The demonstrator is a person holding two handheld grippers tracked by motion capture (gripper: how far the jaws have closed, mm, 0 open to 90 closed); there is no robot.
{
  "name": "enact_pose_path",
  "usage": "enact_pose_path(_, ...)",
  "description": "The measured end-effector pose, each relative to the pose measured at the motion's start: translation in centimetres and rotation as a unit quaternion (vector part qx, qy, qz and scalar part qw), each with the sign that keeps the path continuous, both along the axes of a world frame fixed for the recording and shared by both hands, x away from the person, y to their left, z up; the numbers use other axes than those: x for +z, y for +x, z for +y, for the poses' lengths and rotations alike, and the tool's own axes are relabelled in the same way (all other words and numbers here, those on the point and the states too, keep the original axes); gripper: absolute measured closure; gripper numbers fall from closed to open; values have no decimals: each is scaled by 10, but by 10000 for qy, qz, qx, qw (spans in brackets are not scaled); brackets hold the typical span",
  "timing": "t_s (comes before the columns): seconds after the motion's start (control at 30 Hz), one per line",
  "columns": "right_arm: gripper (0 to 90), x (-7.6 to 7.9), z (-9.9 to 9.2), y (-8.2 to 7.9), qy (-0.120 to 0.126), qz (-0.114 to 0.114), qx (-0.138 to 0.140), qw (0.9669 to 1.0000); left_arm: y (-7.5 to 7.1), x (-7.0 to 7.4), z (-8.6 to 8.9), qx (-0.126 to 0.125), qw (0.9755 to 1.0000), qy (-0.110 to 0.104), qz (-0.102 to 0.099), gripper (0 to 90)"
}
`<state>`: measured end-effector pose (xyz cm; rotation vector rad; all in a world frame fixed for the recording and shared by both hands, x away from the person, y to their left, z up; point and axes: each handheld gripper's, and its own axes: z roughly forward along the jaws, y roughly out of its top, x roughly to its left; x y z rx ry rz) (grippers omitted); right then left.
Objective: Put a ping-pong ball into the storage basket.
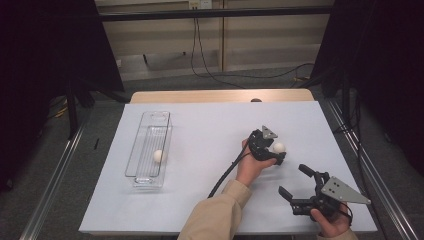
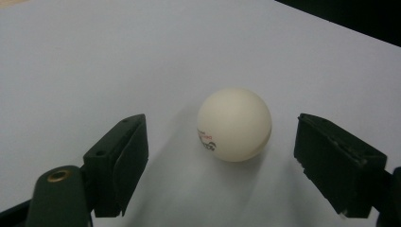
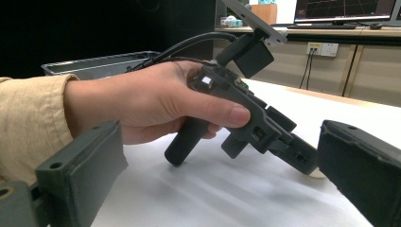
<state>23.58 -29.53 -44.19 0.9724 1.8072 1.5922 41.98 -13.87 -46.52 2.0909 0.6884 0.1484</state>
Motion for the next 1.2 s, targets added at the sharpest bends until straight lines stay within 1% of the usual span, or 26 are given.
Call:
enact_pose_path(0.13,16,0,0,0,-6,-8,5,10000,0,-1,-3,-9,10000,-4,7,215)
enact_pose_path(0.37,16,0,0,0,5,-2,-3,10000,2,-2,-5,-5,10000,67,-38,273)
enact_pose_path(0.43,15,0,0,0,7,4,-6,10000,2,-2,-6,15,10000,39,-15,286)
enact_pose_path(0.5,16,0,0,0,9,3,-5,10000,2,-2,-7,-24,9999,102,-48,299)
enact_pose_path(0.67,16,0,-1,0,13,4,-7,10000,2,-2,-9,-28,9999,129,-64,329)
enact_pose_path(0.87,15,0,-1,0,9,4,-2,10000,2,-3,-11,-41,9999,120,-23,393)
enact_pose_path(1.0,16,0,-1,0,14,6,-4,10000,3,-3,-12,-71,9999,149,18,430)
enact_pose_path(1.07,15,0,-1,0,12,9,-1,10000,4,-3,-12,-72,9999,132,29,466)
enact_pose_path(1.2,16,0,-1,0,11,8,-6,10000,4,-3,-12,-45,9999,86,81,504)
